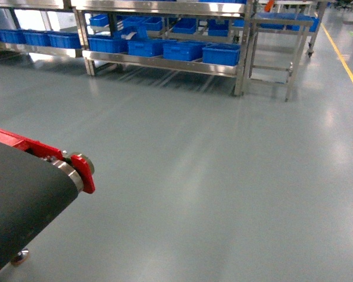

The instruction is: Sort blue parts and orange caps into right shelf containers

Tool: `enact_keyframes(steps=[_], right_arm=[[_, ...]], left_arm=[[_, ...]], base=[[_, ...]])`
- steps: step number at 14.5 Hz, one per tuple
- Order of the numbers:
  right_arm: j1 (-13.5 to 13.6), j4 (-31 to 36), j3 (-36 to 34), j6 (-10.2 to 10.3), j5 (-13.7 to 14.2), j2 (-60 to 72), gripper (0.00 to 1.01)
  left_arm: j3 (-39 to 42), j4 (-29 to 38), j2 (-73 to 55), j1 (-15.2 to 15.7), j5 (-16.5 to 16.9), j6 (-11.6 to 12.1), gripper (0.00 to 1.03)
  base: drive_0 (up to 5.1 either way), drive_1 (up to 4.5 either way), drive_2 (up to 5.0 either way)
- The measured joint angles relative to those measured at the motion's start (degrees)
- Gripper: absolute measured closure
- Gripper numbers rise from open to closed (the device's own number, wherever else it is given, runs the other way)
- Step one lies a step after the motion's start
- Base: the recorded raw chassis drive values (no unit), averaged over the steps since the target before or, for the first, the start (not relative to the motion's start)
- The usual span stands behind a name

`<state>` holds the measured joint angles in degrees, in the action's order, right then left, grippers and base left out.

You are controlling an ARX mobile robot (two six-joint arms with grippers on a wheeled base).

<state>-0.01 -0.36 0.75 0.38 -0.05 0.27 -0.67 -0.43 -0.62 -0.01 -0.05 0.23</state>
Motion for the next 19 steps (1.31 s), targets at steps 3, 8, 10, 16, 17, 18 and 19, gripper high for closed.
enact_keyframes(steps=[3,8,10,16,17,18,19], right_arm=[[0.0,0.0,0.0,0.0,0.02,0.0,0.58],[0.0,0.0,0.0,0.0,0.02,0.0,0.58],[0.0,0.0,0.0,0.0,0.02,0.0,0.58],[0.0,0.0,0.0,0.0,0.02,0.0,0.58],[0.0,0.02,0.0,0.0,0.02,0.0,0.58],[0.0,0.04,0.0,0.0,0.07,0.0,0.58],[0.0,0.02,0.0,0.0,0.02,0.0,0.58]], left_arm=[[0.0,0.02,0.0,0.0,-0.02,0.0,0.62],[0.0,0.02,0.0,0.0,-0.02,0.0,0.62],[0.0,0.02,0.0,0.0,0.0,0.0,0.62],[0.0,0.02,0.0,0.0,-0.02,0.0,0.62],[0.0,0.02,0.0,0.0,-0.02,0.0,0.62],[0.0,0.0,0.0,0.0,0.11,0.0,0.62],[0.0,0.02,0.0,0.0,0.07,0.0,0.62]], base=[[-1.6,-1.56,-1.6],[-1.6,-1.62,-1.6],[-1.5,-1.48,-1.5],[-1.7,-1.67,-1.7],[-0.9,-0.85,-0.9],[0.1,4.44,-4.2],[0.3,4.58,-4.0]])
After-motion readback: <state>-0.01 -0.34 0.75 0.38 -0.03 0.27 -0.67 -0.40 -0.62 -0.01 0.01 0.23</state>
